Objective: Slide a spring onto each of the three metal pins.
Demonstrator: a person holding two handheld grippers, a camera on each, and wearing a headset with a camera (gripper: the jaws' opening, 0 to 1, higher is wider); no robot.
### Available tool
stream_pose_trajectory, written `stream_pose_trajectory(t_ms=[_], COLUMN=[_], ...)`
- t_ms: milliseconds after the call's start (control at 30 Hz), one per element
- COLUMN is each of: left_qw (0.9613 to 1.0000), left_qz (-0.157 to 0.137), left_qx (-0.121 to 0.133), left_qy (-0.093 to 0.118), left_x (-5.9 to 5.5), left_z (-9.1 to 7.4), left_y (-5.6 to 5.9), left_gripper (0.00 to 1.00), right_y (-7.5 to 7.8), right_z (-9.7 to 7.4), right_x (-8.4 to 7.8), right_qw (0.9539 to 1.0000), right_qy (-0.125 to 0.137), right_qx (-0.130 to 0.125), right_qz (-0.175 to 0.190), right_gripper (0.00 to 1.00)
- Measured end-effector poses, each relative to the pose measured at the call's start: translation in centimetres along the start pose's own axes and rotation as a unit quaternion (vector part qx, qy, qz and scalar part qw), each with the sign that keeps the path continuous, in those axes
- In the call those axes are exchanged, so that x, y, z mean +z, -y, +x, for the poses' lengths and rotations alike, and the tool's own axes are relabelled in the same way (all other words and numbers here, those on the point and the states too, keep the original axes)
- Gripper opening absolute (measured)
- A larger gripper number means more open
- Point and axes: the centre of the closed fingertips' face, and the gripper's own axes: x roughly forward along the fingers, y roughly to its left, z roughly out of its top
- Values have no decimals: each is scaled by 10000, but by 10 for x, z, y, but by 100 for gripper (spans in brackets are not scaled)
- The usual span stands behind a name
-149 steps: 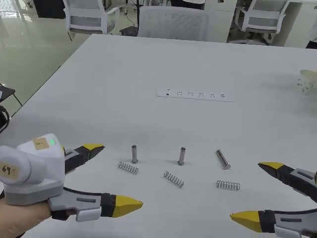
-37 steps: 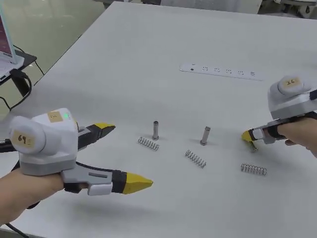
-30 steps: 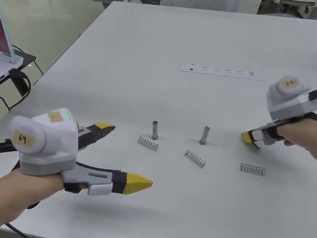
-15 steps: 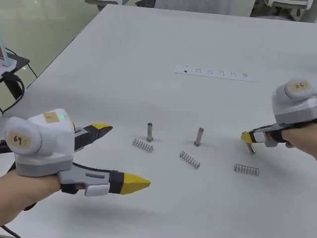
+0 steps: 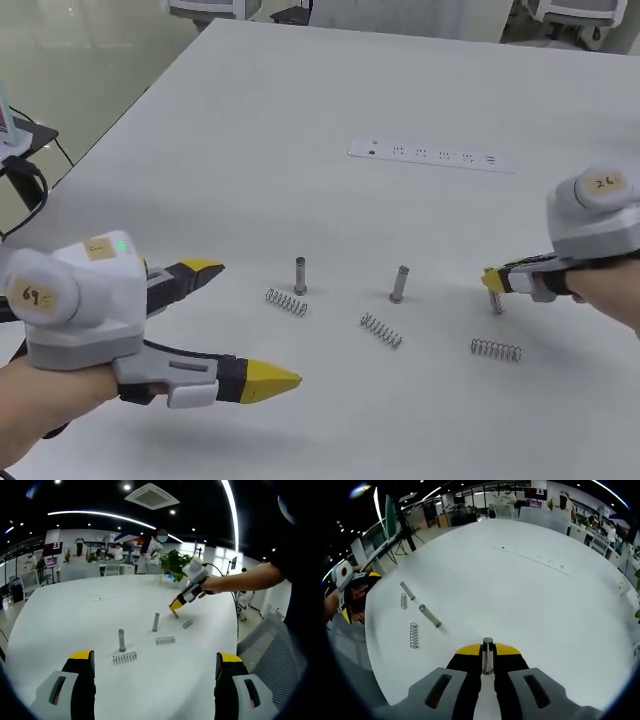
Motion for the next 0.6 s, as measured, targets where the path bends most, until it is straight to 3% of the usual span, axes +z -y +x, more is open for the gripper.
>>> stream_pose_trajectory(t_ms=[300,600], left_qw=[10000,10000], left_qz=[-7,-23], left_qx=[22,34], left_qy=[20,23], left_x=[0,-1], left_z=[-1,-1], left_y=[0,0], left_gripper=[98,98], right_y=[-4,-6], right_z=[-2,-10], right_x=[5,0], right_qw=[9999,9996], right_qy=[105,154], right_qx=[9,-21], right_qz=[-80,-218], right_gripper=[6,6])
